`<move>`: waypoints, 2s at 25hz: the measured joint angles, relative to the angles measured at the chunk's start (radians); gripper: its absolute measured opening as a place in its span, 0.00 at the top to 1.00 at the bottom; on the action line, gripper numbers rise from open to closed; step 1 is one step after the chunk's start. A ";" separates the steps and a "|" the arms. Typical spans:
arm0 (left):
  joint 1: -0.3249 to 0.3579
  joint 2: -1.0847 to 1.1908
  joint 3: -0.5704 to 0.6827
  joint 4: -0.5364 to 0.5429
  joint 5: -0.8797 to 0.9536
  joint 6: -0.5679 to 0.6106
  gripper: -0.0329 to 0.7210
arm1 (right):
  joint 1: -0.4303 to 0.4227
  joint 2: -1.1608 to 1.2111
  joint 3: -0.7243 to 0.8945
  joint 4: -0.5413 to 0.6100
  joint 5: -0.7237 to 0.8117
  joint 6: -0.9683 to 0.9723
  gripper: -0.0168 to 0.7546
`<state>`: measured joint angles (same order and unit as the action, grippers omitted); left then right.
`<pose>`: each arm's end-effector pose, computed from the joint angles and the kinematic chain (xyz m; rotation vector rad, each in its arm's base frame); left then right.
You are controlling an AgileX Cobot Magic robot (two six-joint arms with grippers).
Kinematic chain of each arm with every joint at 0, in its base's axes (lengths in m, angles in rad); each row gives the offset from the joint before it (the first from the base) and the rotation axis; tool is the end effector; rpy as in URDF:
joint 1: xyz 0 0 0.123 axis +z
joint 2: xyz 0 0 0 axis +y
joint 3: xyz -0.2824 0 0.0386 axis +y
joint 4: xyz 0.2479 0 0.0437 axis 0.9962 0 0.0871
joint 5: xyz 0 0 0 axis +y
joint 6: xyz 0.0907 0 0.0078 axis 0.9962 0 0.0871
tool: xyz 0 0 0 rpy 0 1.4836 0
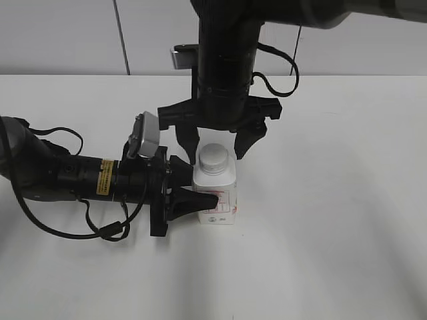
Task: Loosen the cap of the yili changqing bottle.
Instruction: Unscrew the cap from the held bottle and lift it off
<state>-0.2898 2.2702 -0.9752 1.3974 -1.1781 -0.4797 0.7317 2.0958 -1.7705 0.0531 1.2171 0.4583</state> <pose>0.3087 -0.1785 0.0601 1.3563 1.5262 -1.1049 0.3200 0.2935 0.2199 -0.3948 3.0445 0.1643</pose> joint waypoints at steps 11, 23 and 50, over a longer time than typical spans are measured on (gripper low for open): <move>0.000 0.000 0.000 0.000 0.000 0.000 0.52 | 0.001 0.021 0.000 0.001 -0.002 0.002 0.47; 0.000 0.000 0.000 0.000 0.000 0.000 0.52 | 0.001 0.021 0.000 -0.015 -0.002 -0.488 0.47; 0.000 0.000 0.000 -0.002 0.003 -0.002 0.53 | 0.008 0.021 -0.010 -0.053 0.007 -1.643 0.47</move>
<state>-0.2898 2.2702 -0.9752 1.3953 -1.1747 -0.4820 0.7398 2.1167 -1.7808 0.0000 1.2243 -1.1850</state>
